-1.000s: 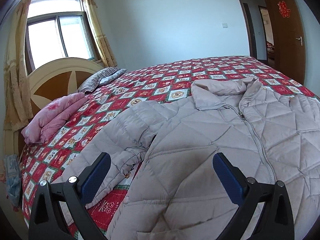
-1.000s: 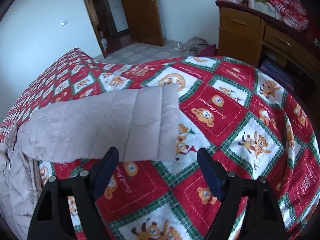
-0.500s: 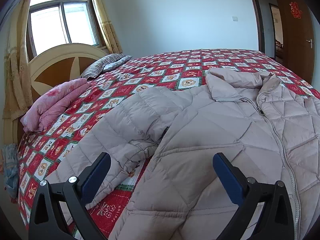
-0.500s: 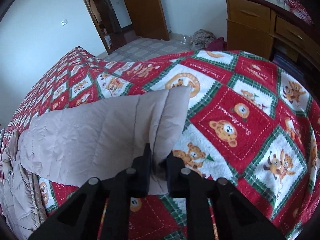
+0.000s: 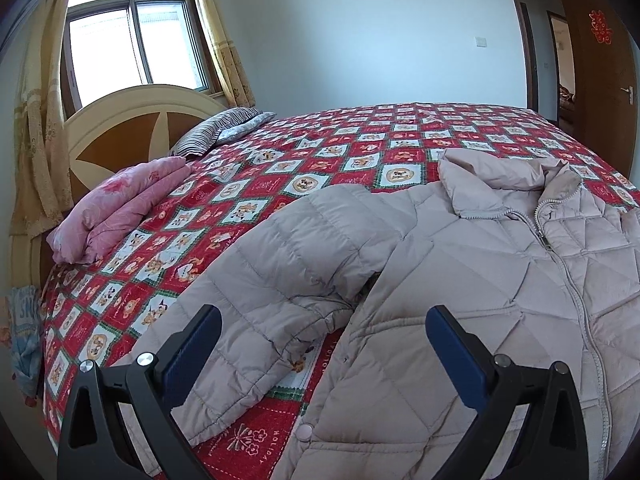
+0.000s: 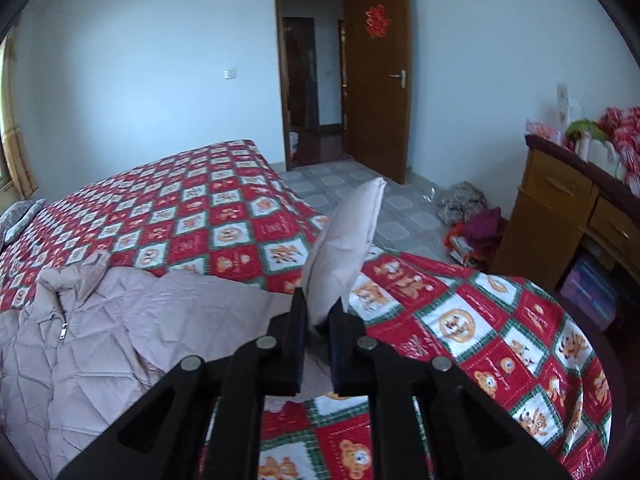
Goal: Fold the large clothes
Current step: 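Grasp the jacket sleeve cuff with the right gripper and lift it, then fold the held sleeve across the jacket front with the right gripper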
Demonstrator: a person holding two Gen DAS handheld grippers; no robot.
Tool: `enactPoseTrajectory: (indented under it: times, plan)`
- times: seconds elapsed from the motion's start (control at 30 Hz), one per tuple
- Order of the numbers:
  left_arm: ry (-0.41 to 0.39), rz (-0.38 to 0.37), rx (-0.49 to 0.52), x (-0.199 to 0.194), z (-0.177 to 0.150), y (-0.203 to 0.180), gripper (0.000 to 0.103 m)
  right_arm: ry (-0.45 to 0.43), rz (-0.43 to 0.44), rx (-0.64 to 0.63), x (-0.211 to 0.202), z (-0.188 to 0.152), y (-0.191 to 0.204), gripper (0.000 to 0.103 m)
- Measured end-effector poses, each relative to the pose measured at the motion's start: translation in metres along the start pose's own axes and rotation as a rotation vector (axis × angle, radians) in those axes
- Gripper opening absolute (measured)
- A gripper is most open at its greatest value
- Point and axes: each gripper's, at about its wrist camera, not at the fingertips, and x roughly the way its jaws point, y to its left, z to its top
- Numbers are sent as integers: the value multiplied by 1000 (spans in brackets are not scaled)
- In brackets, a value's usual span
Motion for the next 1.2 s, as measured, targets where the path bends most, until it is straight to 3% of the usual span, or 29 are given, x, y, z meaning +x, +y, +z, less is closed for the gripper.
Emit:
enactPoseTrajectory:
  times: [0.57,1.2]
  plan:
    - [11,28,-42,16,5,37,102,-89,284,-447,-24,-25,202,8]
    - [33,81,-64,29,0,68,102,14,545,-629,-23,-118,354,8]
